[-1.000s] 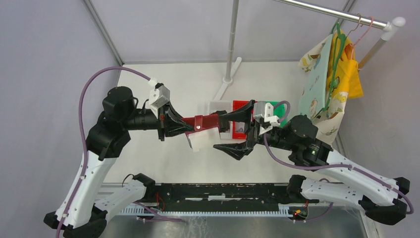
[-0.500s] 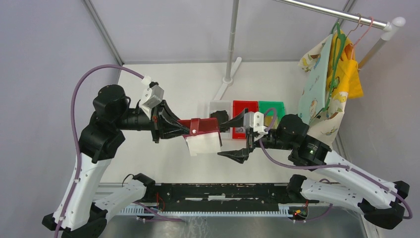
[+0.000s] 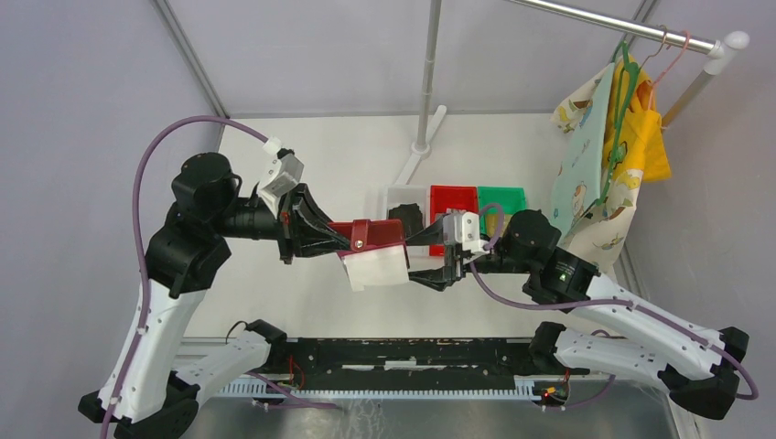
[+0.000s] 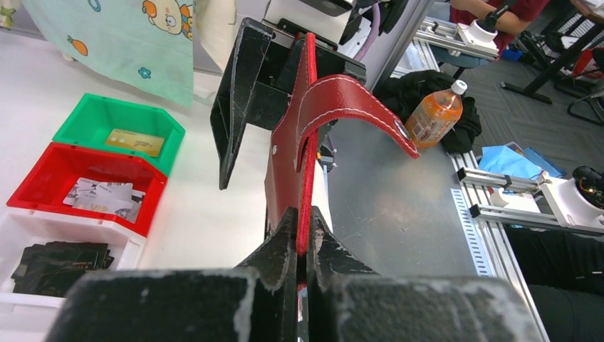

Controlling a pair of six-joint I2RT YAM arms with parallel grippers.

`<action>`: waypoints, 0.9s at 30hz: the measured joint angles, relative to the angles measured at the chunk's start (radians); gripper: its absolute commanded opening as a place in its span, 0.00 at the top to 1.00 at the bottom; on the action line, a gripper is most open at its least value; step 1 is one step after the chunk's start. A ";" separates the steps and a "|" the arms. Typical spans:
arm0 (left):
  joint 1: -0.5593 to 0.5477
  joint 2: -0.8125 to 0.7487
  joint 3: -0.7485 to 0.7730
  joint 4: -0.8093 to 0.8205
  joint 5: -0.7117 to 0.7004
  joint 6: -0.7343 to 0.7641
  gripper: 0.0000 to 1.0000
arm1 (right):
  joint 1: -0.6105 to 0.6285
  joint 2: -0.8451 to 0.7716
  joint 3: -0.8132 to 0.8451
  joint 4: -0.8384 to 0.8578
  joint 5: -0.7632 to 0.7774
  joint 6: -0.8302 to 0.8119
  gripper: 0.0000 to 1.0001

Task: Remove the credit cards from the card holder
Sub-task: Open the card holder.

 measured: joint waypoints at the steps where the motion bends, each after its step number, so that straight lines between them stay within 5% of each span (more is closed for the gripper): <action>1: 0.000 0.000 0.002 0.000 0.004 0.000 0.98 | 0.000 0.000 -0.002 0.009 -0.007 -0.004 0.43; 17: 0.000 0.005 0.012 0.000 0.014 -0.056 0.98 | -0.001 0.050 -0.004 0.175 -0.045 0.048 0.64; 27: 0.000 0.006 0.011 0.001 0.033 -0.059 0.98 | -0.001 0.093 0.021 0.344 -0.093 0.206 0.66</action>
